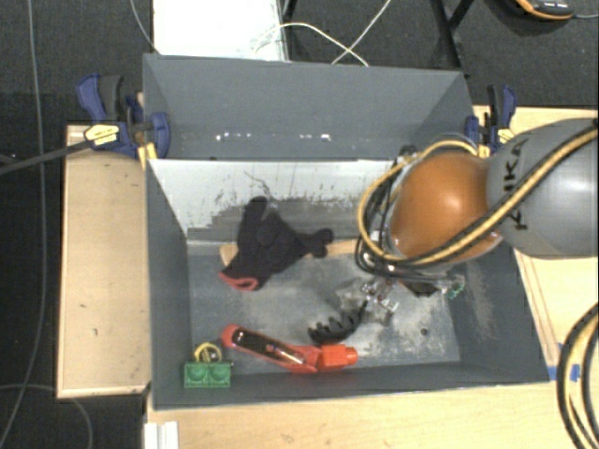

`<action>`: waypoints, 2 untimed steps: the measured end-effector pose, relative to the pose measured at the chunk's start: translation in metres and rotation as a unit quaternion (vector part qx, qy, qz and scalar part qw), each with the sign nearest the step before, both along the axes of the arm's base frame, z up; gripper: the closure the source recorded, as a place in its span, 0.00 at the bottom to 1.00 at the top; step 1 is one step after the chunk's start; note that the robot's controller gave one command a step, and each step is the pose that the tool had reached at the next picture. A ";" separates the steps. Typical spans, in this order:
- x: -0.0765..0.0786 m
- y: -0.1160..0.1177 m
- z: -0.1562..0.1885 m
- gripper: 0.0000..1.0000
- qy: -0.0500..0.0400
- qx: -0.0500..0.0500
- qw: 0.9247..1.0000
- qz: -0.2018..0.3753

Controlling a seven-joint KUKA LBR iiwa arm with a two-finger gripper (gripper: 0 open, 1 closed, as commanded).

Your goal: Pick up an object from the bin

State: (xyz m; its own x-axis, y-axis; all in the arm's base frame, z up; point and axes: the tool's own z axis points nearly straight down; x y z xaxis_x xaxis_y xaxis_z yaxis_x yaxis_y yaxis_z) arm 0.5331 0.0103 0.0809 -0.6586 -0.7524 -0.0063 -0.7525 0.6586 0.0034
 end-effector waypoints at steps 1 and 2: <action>0.001 0.000 0.013 1.00 -0.001 0.000 1.000 0.000; 0.001 0.000 0.027 1.00 -0.002 0.000 1.000 -0.003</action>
Offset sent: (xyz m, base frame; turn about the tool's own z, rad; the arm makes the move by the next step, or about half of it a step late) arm 0.0004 0.0000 0.0312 0.0008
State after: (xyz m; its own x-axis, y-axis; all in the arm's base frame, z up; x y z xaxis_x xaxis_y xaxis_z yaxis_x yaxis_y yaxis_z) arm 0.5337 0.0104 0.1074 -0.6633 -0.7483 -0.0090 -0.7483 0.6633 0.0013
